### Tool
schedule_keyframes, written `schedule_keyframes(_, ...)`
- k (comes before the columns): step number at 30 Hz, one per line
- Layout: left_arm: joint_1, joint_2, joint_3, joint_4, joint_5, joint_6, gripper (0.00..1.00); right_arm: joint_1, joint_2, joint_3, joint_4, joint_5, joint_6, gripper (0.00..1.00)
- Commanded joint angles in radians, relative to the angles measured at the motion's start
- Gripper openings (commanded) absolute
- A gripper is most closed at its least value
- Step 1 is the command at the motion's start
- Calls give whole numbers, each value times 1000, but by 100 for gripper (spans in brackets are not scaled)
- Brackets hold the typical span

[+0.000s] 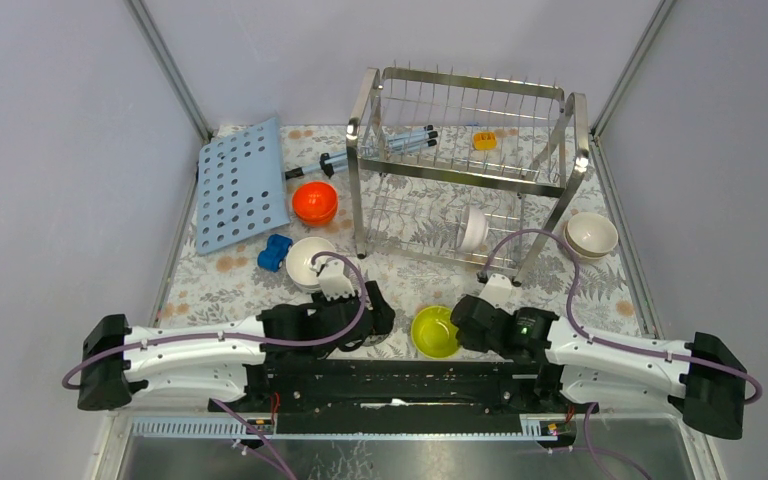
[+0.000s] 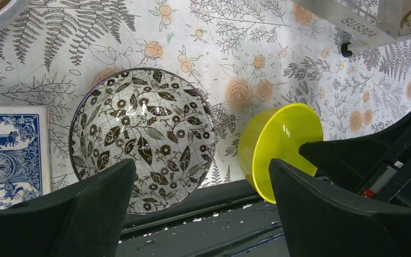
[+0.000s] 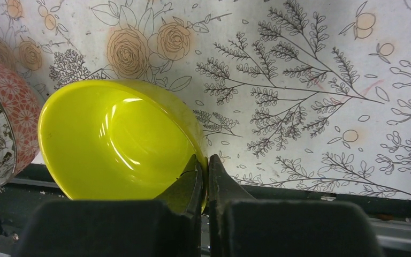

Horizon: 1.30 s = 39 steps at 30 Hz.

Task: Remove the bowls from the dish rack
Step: Place the bowl at the center of the board, then pick up the bowl from the dish rack.

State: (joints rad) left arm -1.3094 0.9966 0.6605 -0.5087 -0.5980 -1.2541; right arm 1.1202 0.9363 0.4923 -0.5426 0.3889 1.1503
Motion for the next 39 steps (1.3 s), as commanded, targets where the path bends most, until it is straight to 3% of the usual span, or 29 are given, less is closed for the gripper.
schedule_keyframes(1,2,0,33,4,4,7,99,-9,26,10,40,-17,19,0)
schedule_keyframes(7,2,-28,8,16,-3,13,99,-9,47,8,61,-30,19,0)
schedule_keyframes(10,3,-38,2,22,-5,15,99,-8,69,16,60,-35,15,8)
schedule_keyframes(16,2,-52,-1,21,-11,35,99,-8,52,38,42,-43,-10,52)
schedule_keyframes(21,3,-75,4,62,-29,108,99,-8,-38,82,-48,-37,-43,71)
schedule_keyframes(24,4,-109,3,216,-8,230,99,-8,-129,127,-140,-44,-152,74)
schedule_keyframes(28,4,-144,-50,573,40,457,99,-8,-311,158,-184,-54,-299,75)
schedule_keyframes(32,14,-53,-96,997,176,757,99,-8,-505,130,-110,-31,-354,76)
schedule_keyframes(33,28,-10,-73,1025,202,796,99,-8,-550,115,-81,-20,-356,77)
schedule_keyframes(36,122,142,36,1045,358,825,99,-8,-668,60,7,13,-366,77)
schedule_keyframes(39,216,274,77,1182,522,787,97,-9,-756,6,89,13,-386,77)
